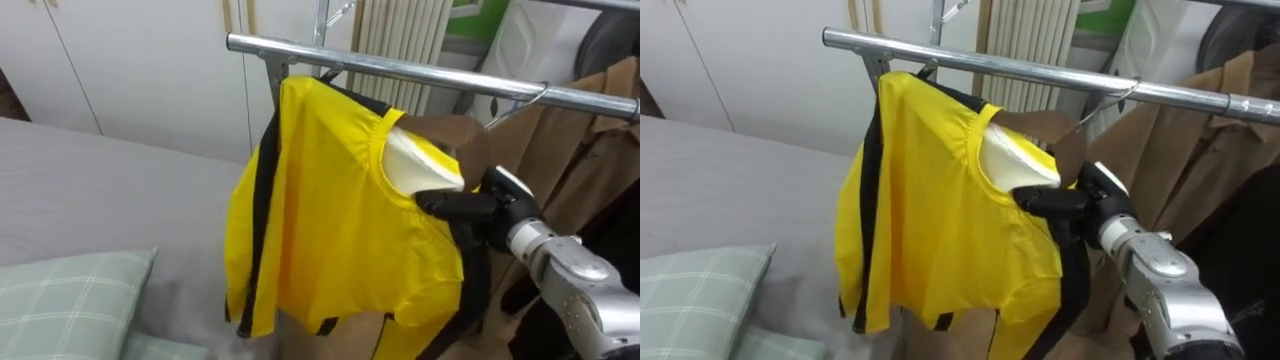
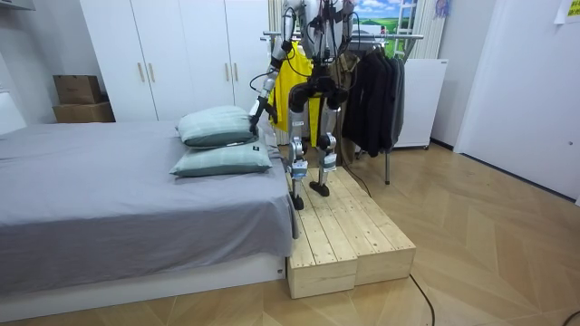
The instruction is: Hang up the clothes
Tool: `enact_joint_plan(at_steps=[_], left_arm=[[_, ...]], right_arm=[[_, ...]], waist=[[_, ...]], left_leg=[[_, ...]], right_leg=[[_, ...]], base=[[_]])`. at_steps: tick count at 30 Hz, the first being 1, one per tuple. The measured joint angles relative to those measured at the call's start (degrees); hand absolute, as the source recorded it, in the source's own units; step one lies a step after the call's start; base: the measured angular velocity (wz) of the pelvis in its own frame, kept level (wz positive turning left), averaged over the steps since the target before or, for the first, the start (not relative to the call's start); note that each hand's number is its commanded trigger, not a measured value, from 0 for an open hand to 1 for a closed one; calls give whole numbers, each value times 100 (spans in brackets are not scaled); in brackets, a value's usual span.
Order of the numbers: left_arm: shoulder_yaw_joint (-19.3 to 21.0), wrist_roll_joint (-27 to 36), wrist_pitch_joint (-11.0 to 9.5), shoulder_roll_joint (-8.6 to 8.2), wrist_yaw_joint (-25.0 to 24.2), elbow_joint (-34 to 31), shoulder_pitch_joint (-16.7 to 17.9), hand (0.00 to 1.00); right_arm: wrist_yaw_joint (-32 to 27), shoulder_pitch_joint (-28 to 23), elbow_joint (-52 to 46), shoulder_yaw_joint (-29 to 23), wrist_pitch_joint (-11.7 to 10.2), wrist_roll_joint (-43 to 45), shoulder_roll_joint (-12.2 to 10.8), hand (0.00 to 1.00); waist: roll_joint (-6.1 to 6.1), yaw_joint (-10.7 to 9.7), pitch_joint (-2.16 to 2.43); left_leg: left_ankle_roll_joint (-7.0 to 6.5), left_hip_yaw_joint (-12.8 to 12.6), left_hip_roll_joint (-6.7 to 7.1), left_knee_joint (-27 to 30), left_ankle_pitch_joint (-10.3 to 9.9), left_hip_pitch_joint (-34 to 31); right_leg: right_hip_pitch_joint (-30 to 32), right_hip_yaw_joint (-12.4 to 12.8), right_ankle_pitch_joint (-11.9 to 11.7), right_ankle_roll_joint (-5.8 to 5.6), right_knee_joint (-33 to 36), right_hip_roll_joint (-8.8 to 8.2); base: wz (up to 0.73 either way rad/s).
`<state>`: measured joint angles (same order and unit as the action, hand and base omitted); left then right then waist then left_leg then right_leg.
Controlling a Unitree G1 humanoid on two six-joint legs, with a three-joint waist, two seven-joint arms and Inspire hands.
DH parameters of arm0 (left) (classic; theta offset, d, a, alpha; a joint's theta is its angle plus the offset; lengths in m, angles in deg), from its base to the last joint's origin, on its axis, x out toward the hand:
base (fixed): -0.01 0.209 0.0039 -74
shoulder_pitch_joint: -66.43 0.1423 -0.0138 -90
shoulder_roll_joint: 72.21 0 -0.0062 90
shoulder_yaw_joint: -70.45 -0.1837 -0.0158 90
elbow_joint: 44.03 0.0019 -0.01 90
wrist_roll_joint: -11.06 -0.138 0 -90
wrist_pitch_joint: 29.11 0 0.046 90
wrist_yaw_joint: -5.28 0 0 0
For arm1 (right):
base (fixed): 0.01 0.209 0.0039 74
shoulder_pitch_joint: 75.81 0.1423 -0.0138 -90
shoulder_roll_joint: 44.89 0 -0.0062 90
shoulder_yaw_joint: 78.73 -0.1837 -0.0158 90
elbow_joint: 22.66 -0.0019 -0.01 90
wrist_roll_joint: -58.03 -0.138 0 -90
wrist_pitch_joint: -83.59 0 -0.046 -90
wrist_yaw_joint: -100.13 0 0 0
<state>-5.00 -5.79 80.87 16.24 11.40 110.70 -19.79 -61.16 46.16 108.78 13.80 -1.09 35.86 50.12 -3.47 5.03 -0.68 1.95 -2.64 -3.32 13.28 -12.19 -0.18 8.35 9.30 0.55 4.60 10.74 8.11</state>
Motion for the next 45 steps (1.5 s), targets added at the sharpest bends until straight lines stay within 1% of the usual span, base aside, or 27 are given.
enact_joint_plan(at_steps=[2,7,8,10,11,14,23,26,30,31,32,33,38,40,42,45], left_arm=[[-1,123,0,1,-64,0,-51,0],[-2,165,0,0,-189,0,-162,0],[-2,163,0,0,-212,0,-195,0],[-2,164,0,0,-243,1,-251,0],[-2,164,0,0,-260,2,-269,0],[-11,168,0,0,-357,3,-365,0],[-20,163,0,26,-793,5,-566,0],[-29,163,0,27,-869,5,-609,0],[-157,164,-1,41,-1035,5,-667,0],[-179,164,-1,42,-1066,5,-678,0],[-179,163,-1,44,-1097,5,-690,0],[-179,163,-1,49,-1128,5,-694,0],[-237,159,-3,70,-1264,5,-710,0],[-236,176,-2,69,-1297,24,-709,0],[-233,175,-3,69,-1303,51,-709,0],[-234,191,-4,69,-1318,80,-709,0]], right_arm=[[215,56,192,-1,-28,0,20,100],[490,57,335,-6,-27,-2,20,100],[564,68,370,-21,-27,-2,20,100],[653,83,427,-51,-28,-1,20,100],[662,91,444,-52,-30,-1,20,100],[748,125,487,-53,-30,0,21,100],[776,125,493,-54,-29,4,21,100],[785,125,495,-54,-29,19,21,100],[830,124,524,-54,-29,48,29,100],[831,124,530,-54,-29,50,30,85],[834,124,531,-54,-30,77,32,10],[836,124,531,-54,-30,97,32,0],[818,124,717,-63,-21,239,38,0],[790,113,743,-81,77,330,38,0],[756,114,726,-109,103,502,47,0],[719,116,726,-110,109,677,170,0]], waist=[[24,3,14],[23,0,17],[23,1,17],[23,15,17],[23,17,17],[22,14,17],[21,7,17],[21,3,17],[23,0,16],[23,-1,16],[27,-1,14],[29,-1,12],[40,-3,7],[44,-2,6],[46,-3,11],[53,18,15]], left_leg=[[-1,-2,0,-22,1,64],[2,-1,5,-54,10,91],[2,-1,5,-55,11,89],[2,-1,4,-55,11,90],[3,-1,3,-55,11,91],[3,-2,4,-53,12,95],[3,-20,11,-52,12,100],[3,-30,11,-51,12,102],[3,-34,11,-49,12,105],[2,-35,11,-48,12,109],[3,-39,11,-48,12,114],[2,-42,11,-48,12,117],[2,-69,20,-60,11,128],[1,-146,19,-97,11,128],[-1,-199,17,-119,10,128],[-2,-209,18,-157,11,184]], right_leg=[[-48,-1,-1,2,2,0],[-46,9,3,-2,15,6],[-44,13,20,-29,14,12],[-44,30,22,-32,12,21],[-44,35,22,-32,12,19],[-45,157,18,-30,11,40],[-45,162,29,-48,14,30],[-48,165,30,-50,7,23],[-49,179,33,-53,3,30],[-51,180,34,-54,3,31],[-53,188,34,-55,3,35],[-55,192,34,-55,4,36],[-52,240,41,-66,8,58],[-18,290,45,-80,26,75],[19,325,44,-83,71,86],[17,415,29,-49,101,92]], base=[[0],[-2],[0],[0],[0],[-2],[0],[0],[0],[0],[0],[0],[-2],[-15],[-16],[-8]])
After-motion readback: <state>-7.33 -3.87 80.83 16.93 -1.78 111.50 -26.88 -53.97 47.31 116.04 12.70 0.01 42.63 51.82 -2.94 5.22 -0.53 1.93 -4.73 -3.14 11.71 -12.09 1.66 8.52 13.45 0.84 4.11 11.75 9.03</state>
